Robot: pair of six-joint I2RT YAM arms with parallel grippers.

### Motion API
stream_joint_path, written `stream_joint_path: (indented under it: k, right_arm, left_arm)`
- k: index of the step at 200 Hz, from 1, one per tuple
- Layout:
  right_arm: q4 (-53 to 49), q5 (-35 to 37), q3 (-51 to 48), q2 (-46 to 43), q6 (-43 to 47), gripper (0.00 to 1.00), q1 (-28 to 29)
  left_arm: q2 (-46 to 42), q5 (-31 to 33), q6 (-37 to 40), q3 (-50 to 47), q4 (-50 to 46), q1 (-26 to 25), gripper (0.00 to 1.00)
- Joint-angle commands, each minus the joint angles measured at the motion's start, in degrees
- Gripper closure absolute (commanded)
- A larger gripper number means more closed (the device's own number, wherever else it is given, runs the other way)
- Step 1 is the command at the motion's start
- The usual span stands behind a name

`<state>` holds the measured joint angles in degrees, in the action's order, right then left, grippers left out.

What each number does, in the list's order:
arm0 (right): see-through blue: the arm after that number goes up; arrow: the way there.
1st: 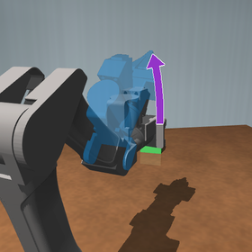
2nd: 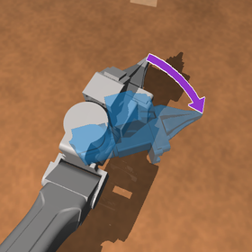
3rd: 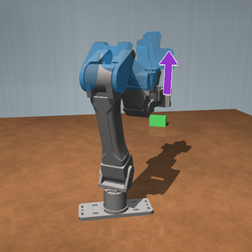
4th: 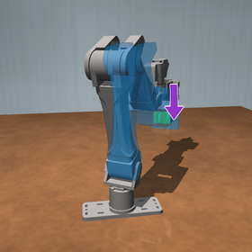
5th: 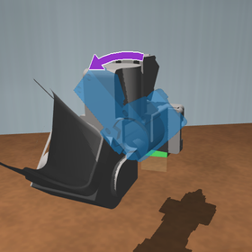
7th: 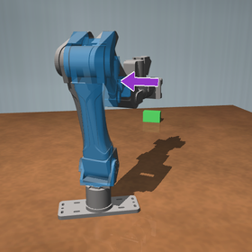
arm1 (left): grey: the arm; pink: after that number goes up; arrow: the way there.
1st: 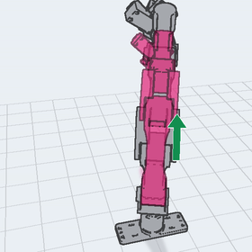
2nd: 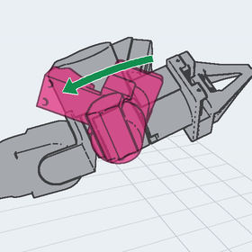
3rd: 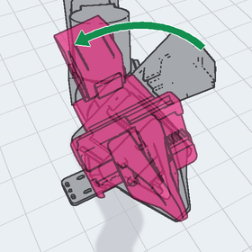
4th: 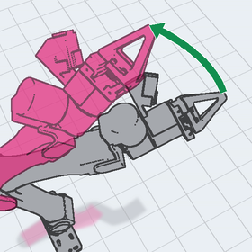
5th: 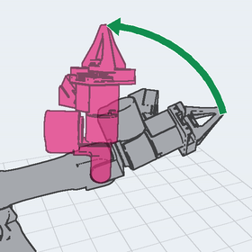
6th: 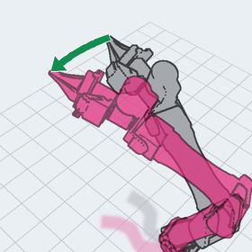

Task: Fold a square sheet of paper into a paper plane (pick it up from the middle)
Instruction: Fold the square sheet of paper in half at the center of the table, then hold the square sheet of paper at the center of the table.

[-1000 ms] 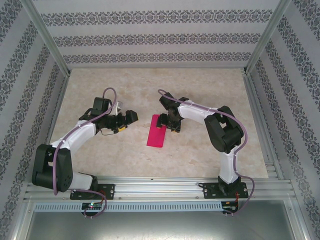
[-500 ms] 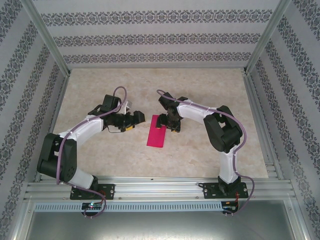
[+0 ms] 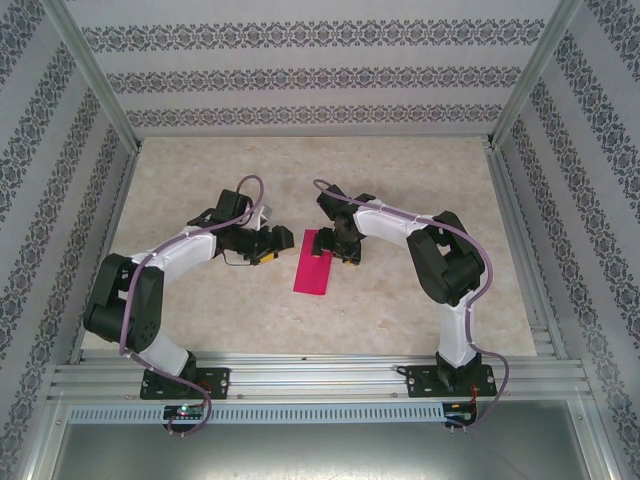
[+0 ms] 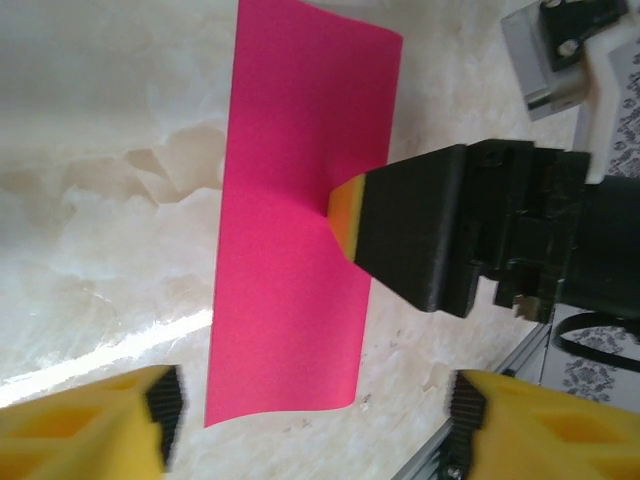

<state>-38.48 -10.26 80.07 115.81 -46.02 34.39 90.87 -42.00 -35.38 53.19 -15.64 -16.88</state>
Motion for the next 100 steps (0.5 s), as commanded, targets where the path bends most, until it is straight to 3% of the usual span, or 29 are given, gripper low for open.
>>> stream_joint_path:
  k: [1,22,41,100]
  right_arm:
    - [-1.9,2.4,-3.3,4.0,-0.9,0.24,0.0]
    - [-2.1,2.1,-3.2,4.3,-0.6,0.24,0.1]
    - [-2.0,2.3,-3.3,4.2,-0.6,0.24,0.1]
    - [-2.3,2.6,-3.2,4.1,-0.2,0.24,0.0]
  left_arm:
    - [2.0,0.6,-2.1,1.6,3.0,-0.8,0.45]
    - [5.3,0.0,-2.9,3.7,3.1,-1.1,0.68]
    - [8.9,-0.9,-3.2,6.5,2.0,-1.7,0.95]
    - [15.1,-0.3,-5.1,11.7,1.2,-3.2,1.00]
